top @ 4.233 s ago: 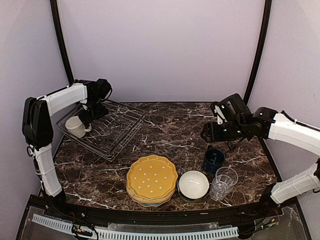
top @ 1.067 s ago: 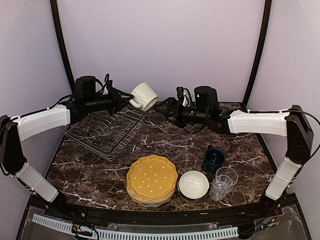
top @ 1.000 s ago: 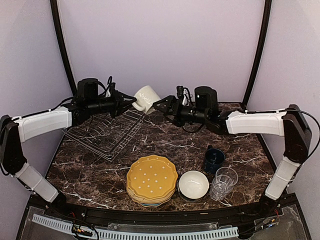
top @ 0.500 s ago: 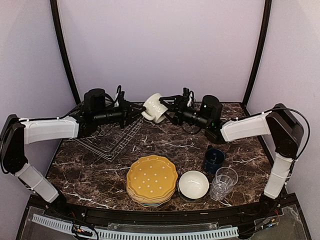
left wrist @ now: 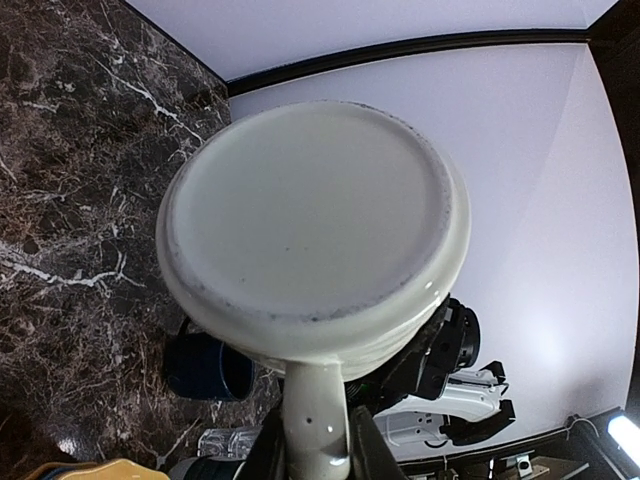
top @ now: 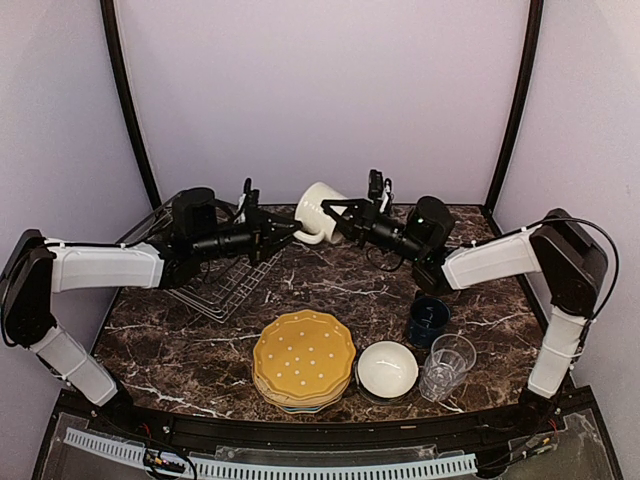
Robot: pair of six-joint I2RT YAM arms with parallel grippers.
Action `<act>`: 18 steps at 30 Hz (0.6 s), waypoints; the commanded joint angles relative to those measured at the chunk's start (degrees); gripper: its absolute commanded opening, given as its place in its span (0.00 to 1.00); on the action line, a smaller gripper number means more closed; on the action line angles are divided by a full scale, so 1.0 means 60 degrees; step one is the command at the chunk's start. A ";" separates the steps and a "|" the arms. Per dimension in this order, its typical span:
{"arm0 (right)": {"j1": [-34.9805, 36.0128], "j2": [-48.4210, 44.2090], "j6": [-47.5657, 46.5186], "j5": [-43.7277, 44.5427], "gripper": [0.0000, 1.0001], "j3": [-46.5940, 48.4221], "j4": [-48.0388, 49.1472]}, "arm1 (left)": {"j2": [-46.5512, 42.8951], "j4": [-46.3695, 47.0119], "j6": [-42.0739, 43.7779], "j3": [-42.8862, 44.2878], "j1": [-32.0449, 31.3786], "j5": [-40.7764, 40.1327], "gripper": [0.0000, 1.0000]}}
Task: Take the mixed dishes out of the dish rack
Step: Pass from the left arm to the right
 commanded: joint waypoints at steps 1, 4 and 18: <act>-0.0159 -0.0650 -0.0528 0.0007 0.00 -0.0260 0.0491 | -0.0119 0.0382 0.1141 -0.0273 -0.0096 0.0083 0.08; -0.0195 -0.1008 -0.1082 0.0000 0.00 -0.0506 0.0275 | -0.0252 0.0185 0.1462 -0.0489 -0.0096 -0.0035 0.33; -0.0322 -0.2764 -0.5798 0.0183 0.00 0.0628 -0.9003 | -0.2616 -0.5331 0.5622 0.0297 0.0399 -0.1852 0.98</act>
